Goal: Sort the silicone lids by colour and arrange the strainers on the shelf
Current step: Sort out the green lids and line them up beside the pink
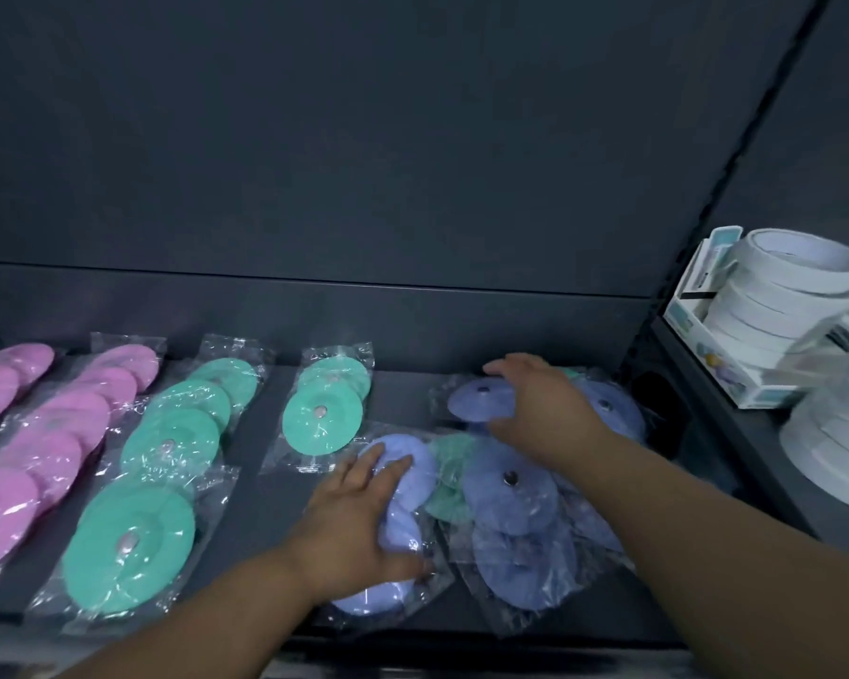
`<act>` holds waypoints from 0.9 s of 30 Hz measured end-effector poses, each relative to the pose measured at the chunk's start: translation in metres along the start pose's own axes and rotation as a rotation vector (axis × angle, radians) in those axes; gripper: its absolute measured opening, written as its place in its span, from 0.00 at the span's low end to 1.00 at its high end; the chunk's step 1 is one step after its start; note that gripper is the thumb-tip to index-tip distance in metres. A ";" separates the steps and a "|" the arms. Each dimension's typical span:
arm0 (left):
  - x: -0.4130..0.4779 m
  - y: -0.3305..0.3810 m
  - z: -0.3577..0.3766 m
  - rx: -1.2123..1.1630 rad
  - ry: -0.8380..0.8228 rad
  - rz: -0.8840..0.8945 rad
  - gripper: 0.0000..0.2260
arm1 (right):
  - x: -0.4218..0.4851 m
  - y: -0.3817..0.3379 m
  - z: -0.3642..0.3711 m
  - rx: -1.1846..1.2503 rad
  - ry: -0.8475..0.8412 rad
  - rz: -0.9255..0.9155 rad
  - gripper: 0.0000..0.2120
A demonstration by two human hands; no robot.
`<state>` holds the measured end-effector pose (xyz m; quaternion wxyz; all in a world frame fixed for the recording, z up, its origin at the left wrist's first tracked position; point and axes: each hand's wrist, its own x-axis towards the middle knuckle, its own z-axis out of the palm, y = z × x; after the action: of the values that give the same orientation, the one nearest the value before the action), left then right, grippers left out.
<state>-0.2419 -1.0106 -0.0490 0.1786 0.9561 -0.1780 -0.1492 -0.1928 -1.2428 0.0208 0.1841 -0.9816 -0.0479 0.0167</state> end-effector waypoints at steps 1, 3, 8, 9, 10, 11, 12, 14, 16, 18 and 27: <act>-0.001 0.006 -0.002 -0.002 0.042 -0.019 0.50 | -0.002 0.001 -0.001 -0.014 -0.017 0.011 0.13; 0.003 0.018 -0.008 -0.022 0.146 -0.057 0.47 | -0.008 0.004 0.001 -0.013 -0.011 0.062 0.05; 0.040 0.037 -0.017 0.081 0.049 -0.011 0.37 | -0.035 0.014 0.007 -0.096 -0.165 0.288 0.36; 0.046 0.040 -0.019 0.102 -0.001 -0.020 0.37 | -0.039 0.016 0.008 -0.100 -0.189 0.308 0.37; 0.052 0.042 -0.020 0.112 -0.041 -0.032 0.38 | -0.043 0.019 0.011 -0.105 -0.206 0.316 0.37; 0.058 0.043 -0.022 0.113 -0.060 -0.032 0.40 | -0.046 0.023 0.014 -0.103 -0.219 0.321 0.37; 0.061 0.045 -0.022 0.106 -0.070 -0.024 0.40 | -0.049 0.026 0.017 -0.102 -0.230 0.318 0.36; 0.066 0.046 -0.021 0.081 -0.055 0.012 0.40 | -0.053 0.029 0.023 -0.114 -0.258 0.288 0.36; 0.069 0.048 -0.019 0.027 0.010 0.053 0.36 | -0.057 0.030 0.027 -0.121 -0.271 0.259 0.36; 0.072 0.048 -0.018 -0.088 0.070 0.075 0.32 | -0.062 0.028 0.029 -0.128 -0.271 0.253 0.35; 0.086 0.043 -0.042 -0.439 0.131 0.047 0.14 | -0.065 0.018 0.029 -0.002 -0.148 0.259 0.37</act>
<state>-0.1632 -1.0697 -0.0138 0.3969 0.8976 -0.1515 -0.1176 -0.2572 -1.2555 -0.0119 0.1752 -0.9759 0.0659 0.1125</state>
